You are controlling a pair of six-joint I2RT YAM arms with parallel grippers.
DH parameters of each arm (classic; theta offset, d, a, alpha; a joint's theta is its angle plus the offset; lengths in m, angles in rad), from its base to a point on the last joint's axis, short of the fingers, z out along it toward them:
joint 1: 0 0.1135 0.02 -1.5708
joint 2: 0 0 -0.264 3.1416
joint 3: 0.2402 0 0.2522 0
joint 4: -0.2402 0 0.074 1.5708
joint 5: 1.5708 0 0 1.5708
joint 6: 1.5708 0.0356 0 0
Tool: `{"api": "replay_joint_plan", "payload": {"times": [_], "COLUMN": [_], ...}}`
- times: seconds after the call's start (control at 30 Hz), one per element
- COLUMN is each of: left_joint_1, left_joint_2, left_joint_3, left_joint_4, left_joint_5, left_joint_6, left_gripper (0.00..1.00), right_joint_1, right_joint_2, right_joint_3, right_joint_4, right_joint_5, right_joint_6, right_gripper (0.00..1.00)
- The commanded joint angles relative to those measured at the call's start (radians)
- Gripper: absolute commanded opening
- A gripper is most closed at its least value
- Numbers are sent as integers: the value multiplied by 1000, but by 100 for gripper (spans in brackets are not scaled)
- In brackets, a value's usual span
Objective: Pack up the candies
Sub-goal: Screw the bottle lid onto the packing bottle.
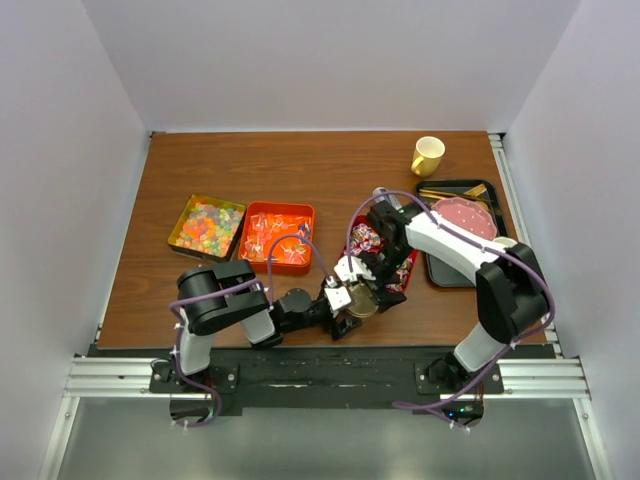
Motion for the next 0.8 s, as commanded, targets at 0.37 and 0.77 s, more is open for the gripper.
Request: {"api": "replay_joint_plan", "payload": {"times": [0.37, 0.77], "left_joint_1": [6, 4], "left_joint_2": [72, 70], "left_joint_3": [-26, -13], "left_joint_4": [-281, -309], "left_joint_5": [-38, -12], "left_joint_6": [36, 56], "left_gripper": [0, 0], "right_joint_1": [-5, -18], "right_joint_2": [-177, -91], "right_joint_3": [-95, 76], "right_joint_4": [-139, 25], "right_joint_5": [-12, -61], "right_joint_6": [152, 223], "right_gripper": [98, 99]}}
